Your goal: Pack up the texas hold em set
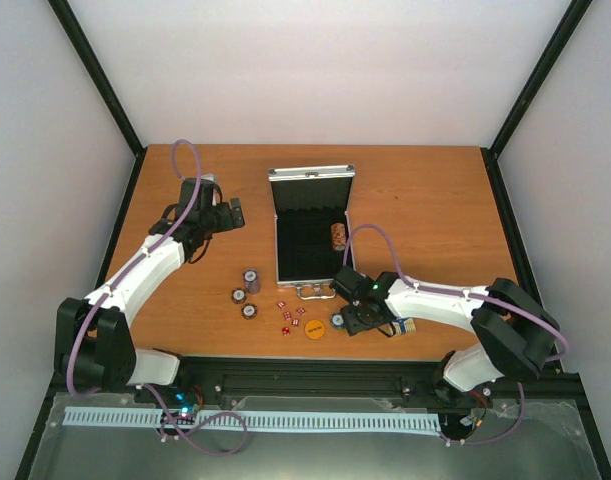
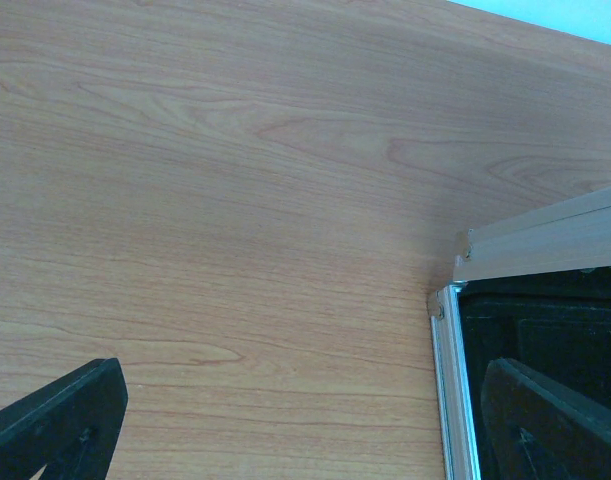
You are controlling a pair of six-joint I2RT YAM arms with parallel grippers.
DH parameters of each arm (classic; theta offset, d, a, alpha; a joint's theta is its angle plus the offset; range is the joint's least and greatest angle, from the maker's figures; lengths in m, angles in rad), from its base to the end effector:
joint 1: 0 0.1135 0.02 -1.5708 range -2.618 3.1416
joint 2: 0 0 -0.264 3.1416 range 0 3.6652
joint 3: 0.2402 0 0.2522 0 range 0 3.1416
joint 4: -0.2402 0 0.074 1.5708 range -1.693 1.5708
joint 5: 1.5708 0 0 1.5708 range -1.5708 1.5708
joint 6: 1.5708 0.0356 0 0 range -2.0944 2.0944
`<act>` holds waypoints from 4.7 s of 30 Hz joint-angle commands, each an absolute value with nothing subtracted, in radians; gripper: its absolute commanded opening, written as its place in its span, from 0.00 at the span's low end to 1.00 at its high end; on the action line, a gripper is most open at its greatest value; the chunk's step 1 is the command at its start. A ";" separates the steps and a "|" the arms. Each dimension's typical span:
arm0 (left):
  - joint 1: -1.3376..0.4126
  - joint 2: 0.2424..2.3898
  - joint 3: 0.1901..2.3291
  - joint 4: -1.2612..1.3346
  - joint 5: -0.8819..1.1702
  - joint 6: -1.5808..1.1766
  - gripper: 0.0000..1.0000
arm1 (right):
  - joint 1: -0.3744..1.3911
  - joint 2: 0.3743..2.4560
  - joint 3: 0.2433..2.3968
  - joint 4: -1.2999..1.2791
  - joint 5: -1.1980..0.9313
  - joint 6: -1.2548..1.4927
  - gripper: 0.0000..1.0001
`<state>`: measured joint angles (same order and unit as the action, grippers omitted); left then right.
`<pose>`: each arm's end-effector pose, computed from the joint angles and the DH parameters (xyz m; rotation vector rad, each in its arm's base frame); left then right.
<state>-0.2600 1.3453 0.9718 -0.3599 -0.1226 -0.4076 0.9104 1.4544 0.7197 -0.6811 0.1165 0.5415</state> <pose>0.2835 -0.0709 0.2641 -0.2327 2.2941 -0.2024 0.1433 0.1777 0.1480 -0.5276 2.9009 0.0234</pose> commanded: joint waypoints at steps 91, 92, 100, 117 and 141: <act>-0.275 1.251 0.908 -0.274 -0.028 -0.432 0.99 | 0.890 1.388 0.875 -0.798 0.299 0.702 0.09; -0.283 1.242 0.896 -0.257 -0.020 -0.425 0.98 | 0.885 1.384 0.888 -0.791 0.299 0.702 0.09; -0.408 1.159 0.715 0.047 0.130 -0.410 0.96 | 0.840 1.379 0.992 -0.704 0.326 0.700 0.09; -0.509 0.957 0.430 0.401 0.406 -0.332 0.97 | 0.725 1.421 1.124 -0.448 0.219 0.709 0.08; -0.785 1.281 0.479 0.861 0.099 -0.294 1.00 | 0.695 1.433 1.174 -0.309 -0.012 0.798 0.06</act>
<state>-0.7654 1.2434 0.4427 0.7261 0.2188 -0.3294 0.7052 1.4284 1.1404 -0.3416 0.0139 0.7845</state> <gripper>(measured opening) 0.997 0.424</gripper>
